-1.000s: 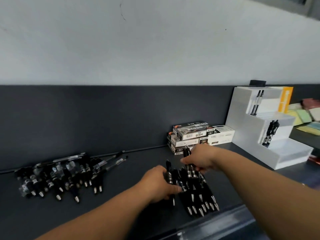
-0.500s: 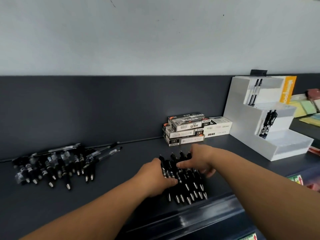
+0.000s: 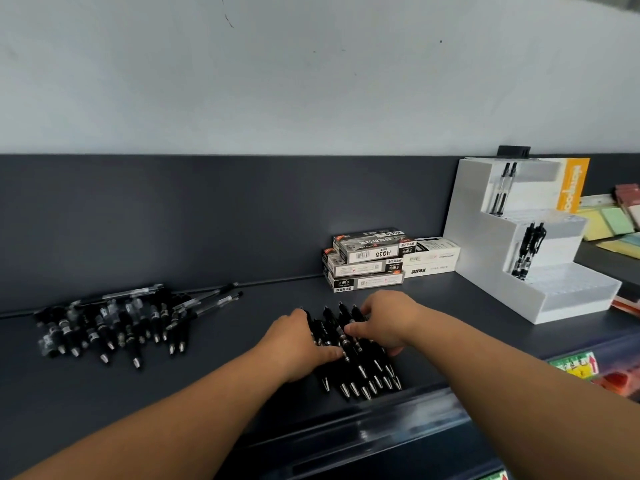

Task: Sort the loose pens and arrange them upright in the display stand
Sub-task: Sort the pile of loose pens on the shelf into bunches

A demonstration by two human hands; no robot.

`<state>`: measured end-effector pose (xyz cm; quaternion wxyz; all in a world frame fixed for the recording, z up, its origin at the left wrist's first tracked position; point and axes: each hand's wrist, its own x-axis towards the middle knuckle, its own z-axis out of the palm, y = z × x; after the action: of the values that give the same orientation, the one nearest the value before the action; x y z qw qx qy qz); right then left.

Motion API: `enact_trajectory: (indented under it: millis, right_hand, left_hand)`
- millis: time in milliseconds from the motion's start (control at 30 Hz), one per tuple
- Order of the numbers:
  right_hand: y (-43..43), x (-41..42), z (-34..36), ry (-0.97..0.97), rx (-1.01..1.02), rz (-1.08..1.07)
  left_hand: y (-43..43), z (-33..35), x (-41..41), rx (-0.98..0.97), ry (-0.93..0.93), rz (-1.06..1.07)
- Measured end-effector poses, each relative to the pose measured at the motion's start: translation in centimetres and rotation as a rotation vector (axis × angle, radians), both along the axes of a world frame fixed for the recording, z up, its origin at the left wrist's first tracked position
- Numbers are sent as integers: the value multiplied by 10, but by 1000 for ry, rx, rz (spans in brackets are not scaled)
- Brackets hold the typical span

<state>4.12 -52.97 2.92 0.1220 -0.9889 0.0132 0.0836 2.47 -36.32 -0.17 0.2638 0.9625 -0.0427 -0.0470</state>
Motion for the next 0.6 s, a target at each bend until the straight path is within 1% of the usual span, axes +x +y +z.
enact_trajectory:
  millis: [100,333,433,500,600]
  right_hand:
    - [4,1,3,-102,-63,59]
    - [47,7,15,-222,1,180]
    - [78,9,17,-255,9,269]
    - [101,10,16,-249,21,329]
    - [133,13,11,-219,54,387]
  left_hand:
    - [2,-1,1,17,-7,14]
    - [42,11,-4,42,-154,73]
    - [75,13,-10,104,-206,89]
    - [99,10,-14,154,-197,94]
    - [118,-2,-19,210,-110,29]
